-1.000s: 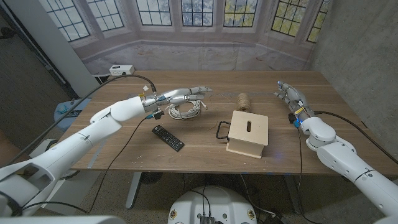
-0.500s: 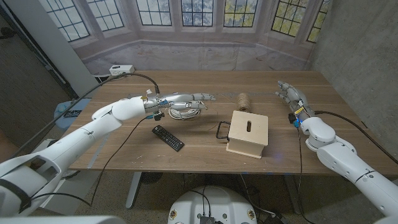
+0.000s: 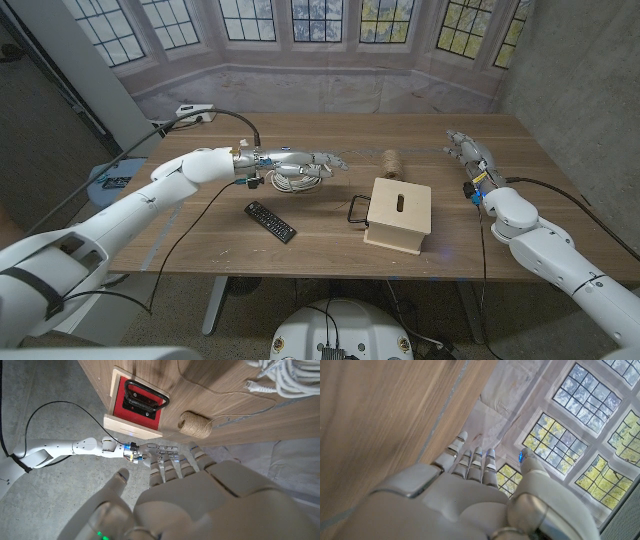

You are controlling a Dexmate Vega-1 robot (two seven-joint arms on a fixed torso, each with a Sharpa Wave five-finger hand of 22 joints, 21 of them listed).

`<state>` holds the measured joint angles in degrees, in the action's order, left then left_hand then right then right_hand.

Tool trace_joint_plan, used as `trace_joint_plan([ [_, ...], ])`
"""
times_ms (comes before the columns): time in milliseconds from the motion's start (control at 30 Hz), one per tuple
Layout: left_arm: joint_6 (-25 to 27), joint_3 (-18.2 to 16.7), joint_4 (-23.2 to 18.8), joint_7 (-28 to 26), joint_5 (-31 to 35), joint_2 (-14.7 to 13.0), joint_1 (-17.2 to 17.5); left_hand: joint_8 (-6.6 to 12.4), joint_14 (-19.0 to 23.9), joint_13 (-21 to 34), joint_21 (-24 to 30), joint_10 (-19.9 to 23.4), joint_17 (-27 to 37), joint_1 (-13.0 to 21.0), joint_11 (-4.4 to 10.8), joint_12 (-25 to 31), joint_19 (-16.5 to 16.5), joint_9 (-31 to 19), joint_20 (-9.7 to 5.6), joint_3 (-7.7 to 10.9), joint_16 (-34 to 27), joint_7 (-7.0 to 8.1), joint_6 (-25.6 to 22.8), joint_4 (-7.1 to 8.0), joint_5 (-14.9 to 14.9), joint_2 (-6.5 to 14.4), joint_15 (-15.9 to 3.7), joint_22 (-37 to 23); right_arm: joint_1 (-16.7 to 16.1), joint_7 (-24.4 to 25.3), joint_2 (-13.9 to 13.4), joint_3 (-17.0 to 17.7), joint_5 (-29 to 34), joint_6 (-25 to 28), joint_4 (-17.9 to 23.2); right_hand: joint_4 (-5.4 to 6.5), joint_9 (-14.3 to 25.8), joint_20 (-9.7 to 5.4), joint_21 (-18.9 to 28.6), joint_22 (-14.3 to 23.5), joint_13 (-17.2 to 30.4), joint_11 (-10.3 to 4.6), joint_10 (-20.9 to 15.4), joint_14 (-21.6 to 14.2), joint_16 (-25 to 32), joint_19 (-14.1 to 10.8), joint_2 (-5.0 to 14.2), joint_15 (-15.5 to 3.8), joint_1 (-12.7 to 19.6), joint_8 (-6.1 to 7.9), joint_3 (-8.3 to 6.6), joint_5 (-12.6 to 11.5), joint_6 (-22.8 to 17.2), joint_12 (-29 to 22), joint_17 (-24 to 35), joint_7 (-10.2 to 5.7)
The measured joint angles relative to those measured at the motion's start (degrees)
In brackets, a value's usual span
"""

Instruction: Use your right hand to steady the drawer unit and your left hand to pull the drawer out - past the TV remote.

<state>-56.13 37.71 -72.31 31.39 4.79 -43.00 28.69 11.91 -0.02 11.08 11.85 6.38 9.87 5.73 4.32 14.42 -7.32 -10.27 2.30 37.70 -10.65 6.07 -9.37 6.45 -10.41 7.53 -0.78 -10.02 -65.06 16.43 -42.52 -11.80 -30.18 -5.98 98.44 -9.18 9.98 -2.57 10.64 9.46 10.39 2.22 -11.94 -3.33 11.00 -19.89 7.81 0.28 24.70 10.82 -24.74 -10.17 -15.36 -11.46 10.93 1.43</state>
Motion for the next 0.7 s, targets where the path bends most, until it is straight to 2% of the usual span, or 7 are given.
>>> trace_joint_plan([
  [233,-1.31,1.75,1.93,3.57,-1.13,0.57,-3.10,0.48,1.08,0.00,0.00,2.47,0.00,-0.32,0.42,0.64,-0.06,0.00,-0.06,0.14,0.00,0.46,-2.50,0.13,0.00,0.31,-0.46,0.00,-0.26,0.55,0.31,0.12,0.48,0.00,0.31,0.00,0.00,0.20,0.00,0.00,0.00,0.00,0.00,0.25,0.00,0.20,-0.23,0.25,0.22,0.00,0.00,0.03,0.00,0.25,0.00,0.00],
  [333,-1.60,2.21,2.33,4.74,-1.48,0.70,-3.81,0.49,1.60,-0.01,0.00,3.59,0.00,-0.60,0.13,0.85,-0.06,0.00,-0.05,0.37,0.00,0.76,-3.61,0.37,0.00,0.03,-0.53,0.00,-0.54,0.80,0.38,0.29,0.58,-0.09,0.48,0.00,0.00,0.20,0.00,0.00,0.00,0.22,0.22,0.46,0.00,0.20,-0.23,0.06,0.22,0.00,0.00,0.03,0.00,0.25,0.00,0.00],
  [700,-2.01,3.32,2.49,8.14,-2.26,0.59,-5.58,0.84,2.61,-0.01,-0.21,5.83,0.01,-1.06,0.49,1.28,-0.26,0.01,-0.26,0.38,0.00,1.01,-6.52,0.84,0.00,0.00,-0.56,0.01,-1.79,1.53,0.64,1.05,0.78,-0.85,0.95,0.01,0.00,0.21,0.00,0.00,0.00,0.22,0.22,0.45,0.00,0.61,-0.17,0.06,0.72,0.00,0.00,0.03,0.03,0.46,0.00,0.02],
])
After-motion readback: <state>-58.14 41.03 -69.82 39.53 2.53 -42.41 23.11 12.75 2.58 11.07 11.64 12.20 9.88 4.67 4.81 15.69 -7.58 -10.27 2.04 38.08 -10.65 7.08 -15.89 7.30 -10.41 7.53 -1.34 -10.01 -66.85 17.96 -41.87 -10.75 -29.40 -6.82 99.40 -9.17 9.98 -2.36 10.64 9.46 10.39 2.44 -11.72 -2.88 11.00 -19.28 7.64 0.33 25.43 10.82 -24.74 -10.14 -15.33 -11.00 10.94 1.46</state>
